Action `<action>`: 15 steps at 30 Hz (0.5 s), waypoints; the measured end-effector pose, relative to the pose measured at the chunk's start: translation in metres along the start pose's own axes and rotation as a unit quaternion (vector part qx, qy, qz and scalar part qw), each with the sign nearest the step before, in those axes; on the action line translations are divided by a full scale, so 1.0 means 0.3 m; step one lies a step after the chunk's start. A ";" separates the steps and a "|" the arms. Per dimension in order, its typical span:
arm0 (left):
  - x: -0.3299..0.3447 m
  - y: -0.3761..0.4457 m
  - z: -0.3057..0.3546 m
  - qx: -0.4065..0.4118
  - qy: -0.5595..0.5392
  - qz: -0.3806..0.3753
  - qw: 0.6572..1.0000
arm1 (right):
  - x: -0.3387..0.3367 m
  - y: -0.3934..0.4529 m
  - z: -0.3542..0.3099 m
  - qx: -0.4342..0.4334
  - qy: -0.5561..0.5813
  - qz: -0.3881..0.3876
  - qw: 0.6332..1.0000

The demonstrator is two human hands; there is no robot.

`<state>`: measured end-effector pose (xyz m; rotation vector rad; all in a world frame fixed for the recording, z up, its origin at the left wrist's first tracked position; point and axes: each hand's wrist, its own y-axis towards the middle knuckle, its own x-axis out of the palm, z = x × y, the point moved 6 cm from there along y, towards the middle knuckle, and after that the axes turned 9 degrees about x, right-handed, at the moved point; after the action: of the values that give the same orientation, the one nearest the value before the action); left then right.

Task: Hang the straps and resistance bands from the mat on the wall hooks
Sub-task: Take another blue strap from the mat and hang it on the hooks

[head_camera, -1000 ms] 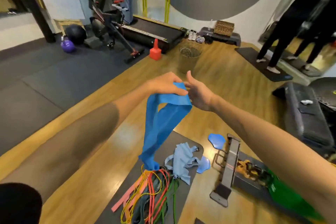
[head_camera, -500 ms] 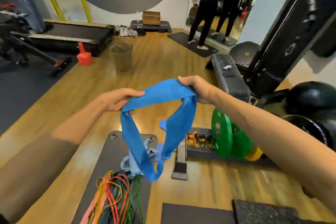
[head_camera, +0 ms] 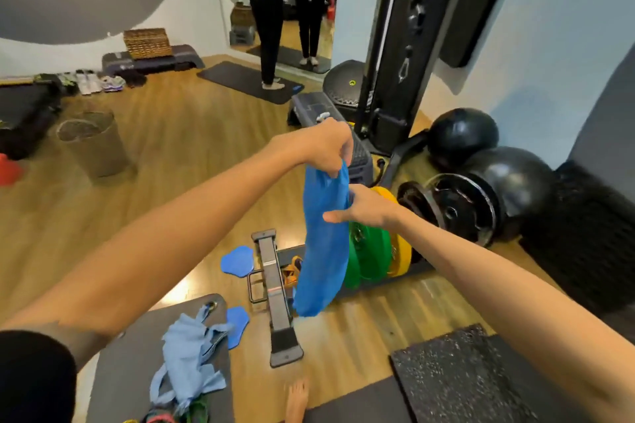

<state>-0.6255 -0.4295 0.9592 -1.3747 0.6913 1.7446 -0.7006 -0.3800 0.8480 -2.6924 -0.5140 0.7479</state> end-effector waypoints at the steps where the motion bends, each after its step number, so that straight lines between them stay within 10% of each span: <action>1: -0.004 0.064 0.009 0.029 -0.008 0.014 0.999 | -0.056 0.002 0.025 0.009 0.020 0.015 1.000; 11: -0.215 0.618 0.208 0.238 -0.251 0.234 0.909 | -0.522 -0.008 0.204 0.040 0.195 0.162 0.966; 15: -0.204 0.866 0.253 0.201 -0.328 0.293 0.875 | -0.689 -0.049 0.353 0.067 0.249 0.178 0.950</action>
<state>-0.8787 -0.5230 1.0238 -0.2312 1.0545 2.1882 -0.9272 -0.4326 0.8565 -2.7253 0.1446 0.1472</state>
